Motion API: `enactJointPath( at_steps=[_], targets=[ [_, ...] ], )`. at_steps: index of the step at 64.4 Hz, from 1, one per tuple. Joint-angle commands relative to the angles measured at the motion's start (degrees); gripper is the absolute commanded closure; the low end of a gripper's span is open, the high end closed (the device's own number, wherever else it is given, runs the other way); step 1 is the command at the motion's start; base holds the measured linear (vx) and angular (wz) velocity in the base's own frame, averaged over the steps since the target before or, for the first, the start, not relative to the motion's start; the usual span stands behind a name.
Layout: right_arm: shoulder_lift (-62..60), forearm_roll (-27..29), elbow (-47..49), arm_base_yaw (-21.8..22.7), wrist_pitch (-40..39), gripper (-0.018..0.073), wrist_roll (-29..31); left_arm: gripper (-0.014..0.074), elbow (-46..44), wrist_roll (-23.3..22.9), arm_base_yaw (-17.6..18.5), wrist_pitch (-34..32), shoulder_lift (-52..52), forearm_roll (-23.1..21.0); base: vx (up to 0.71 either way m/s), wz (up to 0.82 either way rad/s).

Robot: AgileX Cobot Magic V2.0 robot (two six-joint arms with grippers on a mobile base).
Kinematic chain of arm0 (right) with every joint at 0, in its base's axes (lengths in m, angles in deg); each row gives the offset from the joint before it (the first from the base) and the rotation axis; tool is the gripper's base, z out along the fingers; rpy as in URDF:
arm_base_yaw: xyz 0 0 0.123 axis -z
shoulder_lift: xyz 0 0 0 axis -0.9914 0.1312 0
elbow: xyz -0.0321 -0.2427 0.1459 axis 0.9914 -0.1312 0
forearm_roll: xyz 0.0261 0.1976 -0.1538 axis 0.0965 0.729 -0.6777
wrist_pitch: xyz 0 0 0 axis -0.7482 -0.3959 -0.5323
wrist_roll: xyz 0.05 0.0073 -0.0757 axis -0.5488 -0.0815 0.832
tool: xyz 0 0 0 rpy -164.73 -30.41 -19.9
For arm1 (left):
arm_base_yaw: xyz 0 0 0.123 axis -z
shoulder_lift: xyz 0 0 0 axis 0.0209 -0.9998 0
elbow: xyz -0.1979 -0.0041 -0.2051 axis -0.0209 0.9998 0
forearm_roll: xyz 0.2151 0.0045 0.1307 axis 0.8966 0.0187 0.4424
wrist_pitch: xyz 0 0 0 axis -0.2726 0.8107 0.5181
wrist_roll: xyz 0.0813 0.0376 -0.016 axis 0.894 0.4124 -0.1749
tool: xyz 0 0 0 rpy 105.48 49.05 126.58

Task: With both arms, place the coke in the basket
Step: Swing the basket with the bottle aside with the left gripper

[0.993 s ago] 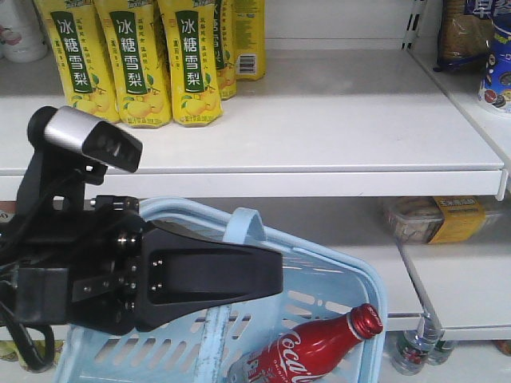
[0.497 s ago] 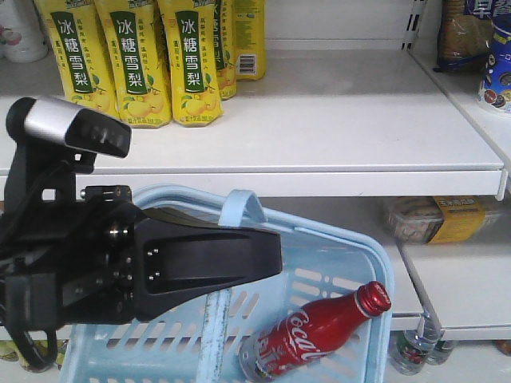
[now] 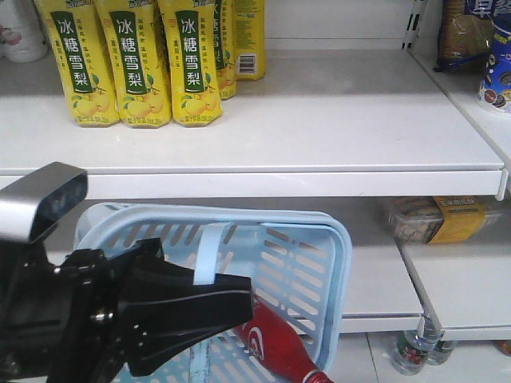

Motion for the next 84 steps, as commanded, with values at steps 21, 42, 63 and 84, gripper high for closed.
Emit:
enactJointPath(
  at_steps=[21,42,63,84],
  targets=[
    [0.7,0.2,1.4,0.1,-4.5,0.0564,0.0,0.0603,8.1,9.5,0.1,17.5,13.0,-12.7,0.00,0.00],
    [0.7,0.2,1.4,0.1,-4.5,0.0564,0.0,0.0603,10.6,24.0,0.1,30.2,21.3,-20.2,0.00,0.00],
    [0.7,0.2,1.4,0.1,-4.5,0.0564,0.0,0.0603,10.6,38.4,0.1,49.5,29.2,-34.2,0.00,0.00],
    [0.7,0.2,1.4,0.1,-4.5,0.0564,0.0,0.0603,10.7,51.0,0.1,62.5,31.4,-34.5,0.00,0.00]
  ],
)
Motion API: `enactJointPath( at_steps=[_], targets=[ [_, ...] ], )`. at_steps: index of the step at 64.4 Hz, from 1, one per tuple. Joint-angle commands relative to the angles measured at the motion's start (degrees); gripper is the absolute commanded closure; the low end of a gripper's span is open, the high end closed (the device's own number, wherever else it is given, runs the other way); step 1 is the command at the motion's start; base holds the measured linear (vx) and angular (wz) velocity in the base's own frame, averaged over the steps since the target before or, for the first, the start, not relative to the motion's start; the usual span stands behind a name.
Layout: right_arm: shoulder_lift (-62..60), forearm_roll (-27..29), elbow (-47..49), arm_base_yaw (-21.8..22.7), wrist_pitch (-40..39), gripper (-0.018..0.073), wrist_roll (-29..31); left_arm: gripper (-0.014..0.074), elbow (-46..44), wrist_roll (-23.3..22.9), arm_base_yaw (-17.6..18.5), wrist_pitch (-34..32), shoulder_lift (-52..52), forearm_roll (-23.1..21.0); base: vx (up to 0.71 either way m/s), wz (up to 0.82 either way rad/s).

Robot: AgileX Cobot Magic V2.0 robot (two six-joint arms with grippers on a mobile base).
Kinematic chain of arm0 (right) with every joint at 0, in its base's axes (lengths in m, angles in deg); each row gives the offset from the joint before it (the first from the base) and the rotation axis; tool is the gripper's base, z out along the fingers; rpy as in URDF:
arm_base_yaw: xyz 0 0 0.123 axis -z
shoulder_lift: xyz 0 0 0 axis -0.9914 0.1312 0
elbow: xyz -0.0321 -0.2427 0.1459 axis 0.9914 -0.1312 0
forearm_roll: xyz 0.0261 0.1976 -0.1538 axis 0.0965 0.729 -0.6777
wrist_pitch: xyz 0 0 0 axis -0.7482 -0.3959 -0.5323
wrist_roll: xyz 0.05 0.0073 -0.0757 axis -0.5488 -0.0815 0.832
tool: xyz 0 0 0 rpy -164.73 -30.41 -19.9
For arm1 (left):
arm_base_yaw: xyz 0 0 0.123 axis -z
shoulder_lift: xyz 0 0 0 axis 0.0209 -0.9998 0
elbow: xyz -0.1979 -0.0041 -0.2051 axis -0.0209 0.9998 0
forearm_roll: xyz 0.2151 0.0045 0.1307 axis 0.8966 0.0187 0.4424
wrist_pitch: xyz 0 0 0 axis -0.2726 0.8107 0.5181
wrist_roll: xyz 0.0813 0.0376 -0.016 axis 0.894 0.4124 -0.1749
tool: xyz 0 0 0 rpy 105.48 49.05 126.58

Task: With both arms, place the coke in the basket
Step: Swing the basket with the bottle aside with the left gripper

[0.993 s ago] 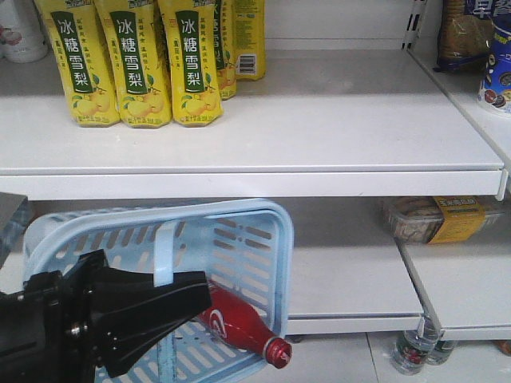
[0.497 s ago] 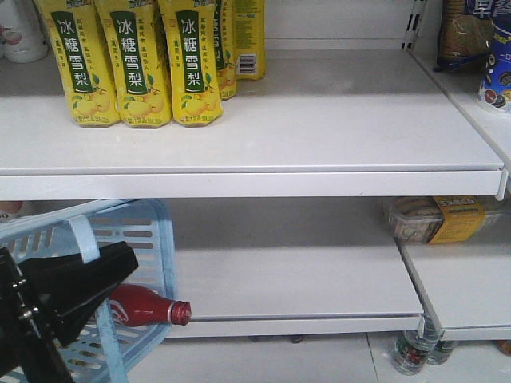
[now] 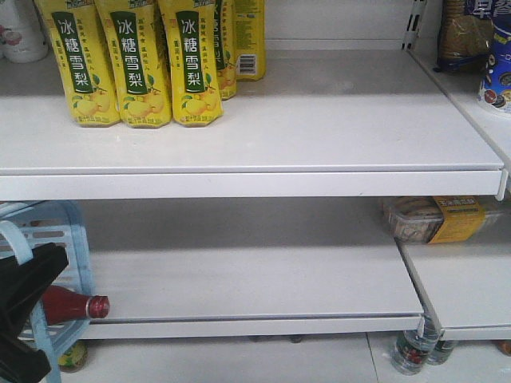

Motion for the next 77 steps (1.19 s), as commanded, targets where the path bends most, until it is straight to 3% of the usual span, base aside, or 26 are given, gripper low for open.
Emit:
enactJointPath(
  at_steps=[1,12,33,52,63,77],
  targets=[
    [0.7,0.2,1.4,0.1,-4.5,0.0564,0.0,0.0603,-2.2,6.5,0.1,-2.3,0.6,1.4,0.00,0.00],
    [0.7,0.2,1.4,0.1,-4.5,0.0564,0.0,0.0603,-0.3,9.1,0.1,1.0,0.6,-2.7,0.00,0.00],
    [0.7,0.2,1.4,0.1,-4.5,0.0564,0.0,0.0603,9.4,16.9,0.1,-1.4,6.6,-13.5,0.00,0.00],
    [0.7,0.3,1.4,0.1,-4.5,0.0564,0.2,0.0603,16.8,18.4,0.1,-2.7,20.7,-15.1,0.00,0.00],
    [0.7,0.3,1.4,0.1,-4.5,0.0564,0.2,0.0603,21.3,21.5,0.1,-3.2,27.6,-15.3,0.00,0.00],
    [0.7,0.3,1.4,0.1,-4.5,0.0564,0.2,0.0603,22.0,24.6,-1.6,0.3,33.7,-20.1,0.00,0.00]
  ],
)
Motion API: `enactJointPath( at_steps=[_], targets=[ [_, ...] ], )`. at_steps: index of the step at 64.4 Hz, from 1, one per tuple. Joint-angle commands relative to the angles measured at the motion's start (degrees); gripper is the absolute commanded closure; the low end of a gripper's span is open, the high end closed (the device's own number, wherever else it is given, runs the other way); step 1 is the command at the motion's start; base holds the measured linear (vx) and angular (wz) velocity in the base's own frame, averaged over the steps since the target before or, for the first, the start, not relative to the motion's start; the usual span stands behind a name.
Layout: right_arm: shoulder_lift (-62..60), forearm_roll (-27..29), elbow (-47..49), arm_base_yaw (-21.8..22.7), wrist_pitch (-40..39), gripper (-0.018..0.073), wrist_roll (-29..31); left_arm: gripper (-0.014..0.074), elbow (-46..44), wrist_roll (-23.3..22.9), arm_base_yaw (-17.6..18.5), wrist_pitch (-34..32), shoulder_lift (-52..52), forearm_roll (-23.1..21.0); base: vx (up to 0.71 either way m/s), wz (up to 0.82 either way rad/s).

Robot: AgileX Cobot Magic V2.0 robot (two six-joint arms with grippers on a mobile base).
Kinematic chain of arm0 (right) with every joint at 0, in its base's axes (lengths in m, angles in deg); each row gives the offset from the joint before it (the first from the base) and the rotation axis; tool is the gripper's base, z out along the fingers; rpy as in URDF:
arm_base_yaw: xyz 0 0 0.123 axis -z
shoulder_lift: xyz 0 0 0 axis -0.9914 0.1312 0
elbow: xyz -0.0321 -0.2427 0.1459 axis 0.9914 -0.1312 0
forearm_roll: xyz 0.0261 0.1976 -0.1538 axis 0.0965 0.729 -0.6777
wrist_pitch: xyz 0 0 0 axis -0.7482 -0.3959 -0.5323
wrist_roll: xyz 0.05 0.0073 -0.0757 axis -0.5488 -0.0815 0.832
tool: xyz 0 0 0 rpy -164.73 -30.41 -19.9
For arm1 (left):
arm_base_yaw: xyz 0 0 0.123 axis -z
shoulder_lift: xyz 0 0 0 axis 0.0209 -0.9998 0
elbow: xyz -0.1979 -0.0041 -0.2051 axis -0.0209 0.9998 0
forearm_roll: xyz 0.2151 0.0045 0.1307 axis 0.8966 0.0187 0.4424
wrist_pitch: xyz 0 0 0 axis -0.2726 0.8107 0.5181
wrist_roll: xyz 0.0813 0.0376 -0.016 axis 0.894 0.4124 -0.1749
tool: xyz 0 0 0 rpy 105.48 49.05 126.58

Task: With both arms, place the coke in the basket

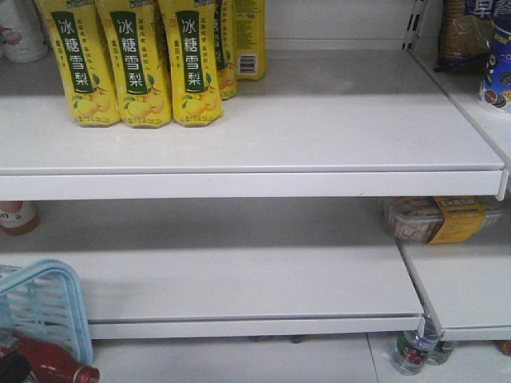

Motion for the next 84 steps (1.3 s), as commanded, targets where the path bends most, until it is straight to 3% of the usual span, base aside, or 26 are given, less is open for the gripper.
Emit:
enactJointPath(
  at_steps=[1,19,36,48,63,84],
  targets=[
    [0.7,0.3,1.4,0.1,-4.5,0.0564,0.2,0.0603,0.0,4.8,-1.6,-6.7,1.6,-0.3,0.00,0.00],
    [0.7,0.2,1.4,0.1,-4.5,0.0564,0.6,0.0603,0.0,6.9,-10.8,-9.3,3.3,-2.6,0.00,0.00],
    [0.7,0.2,1.4,0.1,-4.6,0.0564,0.6,0.0603,0.0,7.0,-17.3,-16.9,3.3,-2.6,0.00,0.00],
    [0.7,0.2,1.4,0.1,-4.5,0.0564,0.6,0.0603,0.0,9.1,-20.1,-16.7,3.3,-3.3,0.00,0.00],
    [0.7,0.2,1.4,0.1,-4.5,0.0564,0.6,0.0603,0.0,19.2,-22.5,-16.8,3.3,-13.6,0.00,0.00],
    [0.7,0.2,1.4,0.1,-4.5,0.0564,0.6,0.0603,0.0,20.4,-22.9,-16.9,3.3,-12.6,0.00,0.00]
  ],
)
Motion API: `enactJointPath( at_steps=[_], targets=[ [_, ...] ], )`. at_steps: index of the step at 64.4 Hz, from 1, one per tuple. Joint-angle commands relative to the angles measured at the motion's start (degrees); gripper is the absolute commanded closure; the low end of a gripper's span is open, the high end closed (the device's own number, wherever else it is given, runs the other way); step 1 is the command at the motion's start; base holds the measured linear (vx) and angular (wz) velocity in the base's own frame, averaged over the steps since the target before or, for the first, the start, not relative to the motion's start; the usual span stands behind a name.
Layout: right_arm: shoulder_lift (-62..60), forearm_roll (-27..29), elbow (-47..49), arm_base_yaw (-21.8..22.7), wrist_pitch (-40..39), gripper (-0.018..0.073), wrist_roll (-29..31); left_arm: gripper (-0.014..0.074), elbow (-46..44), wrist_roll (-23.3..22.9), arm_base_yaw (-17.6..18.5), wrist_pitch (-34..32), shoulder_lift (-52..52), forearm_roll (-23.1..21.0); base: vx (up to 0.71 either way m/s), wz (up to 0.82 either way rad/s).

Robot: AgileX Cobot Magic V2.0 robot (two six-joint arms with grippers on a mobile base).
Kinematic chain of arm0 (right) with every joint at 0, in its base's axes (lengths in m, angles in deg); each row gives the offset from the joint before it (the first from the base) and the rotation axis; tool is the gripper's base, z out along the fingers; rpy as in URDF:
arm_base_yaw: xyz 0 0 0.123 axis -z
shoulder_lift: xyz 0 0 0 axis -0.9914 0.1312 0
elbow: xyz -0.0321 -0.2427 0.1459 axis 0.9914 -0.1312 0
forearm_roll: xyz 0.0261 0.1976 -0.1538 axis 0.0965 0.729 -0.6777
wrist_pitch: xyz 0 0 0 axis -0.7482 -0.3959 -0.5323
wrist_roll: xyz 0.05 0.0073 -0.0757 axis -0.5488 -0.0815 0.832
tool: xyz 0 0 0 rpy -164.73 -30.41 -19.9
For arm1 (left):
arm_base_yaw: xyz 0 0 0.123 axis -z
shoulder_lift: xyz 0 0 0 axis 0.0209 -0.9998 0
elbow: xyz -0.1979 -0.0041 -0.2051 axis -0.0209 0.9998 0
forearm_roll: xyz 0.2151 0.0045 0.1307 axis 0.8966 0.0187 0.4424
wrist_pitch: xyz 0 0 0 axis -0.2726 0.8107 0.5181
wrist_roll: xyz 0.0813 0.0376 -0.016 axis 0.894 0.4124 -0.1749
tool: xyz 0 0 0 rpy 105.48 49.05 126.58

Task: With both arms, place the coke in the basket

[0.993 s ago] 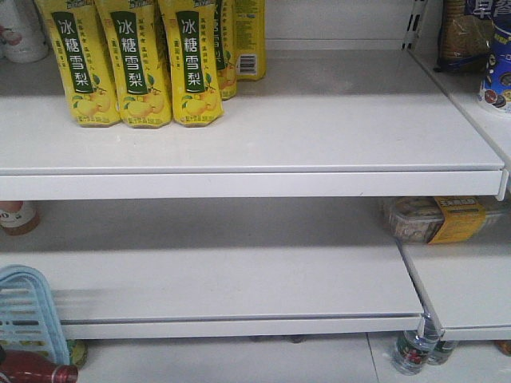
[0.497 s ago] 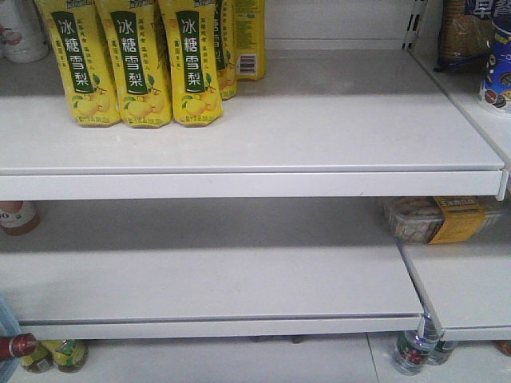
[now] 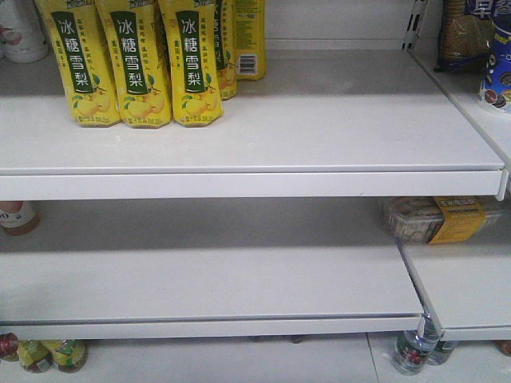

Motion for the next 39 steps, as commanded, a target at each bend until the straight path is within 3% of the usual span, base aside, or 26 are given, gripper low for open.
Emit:
enactJointPath(
  at_steps=[1,39],
  targets=[
    [0.7,0.2,1.4,0.1,-4.5,0.0564,0.4,0.0603,0.0,2.9,0.0,-9.3,1.3,1.7,0.00,0.00],
    [0.7,0.2,1.4,0.1,-4.5,0.0564,0.4,0.0603,0.0,2.9,0.0,-9.3,1.3,1.7,0.00,0.00]
  ],
)
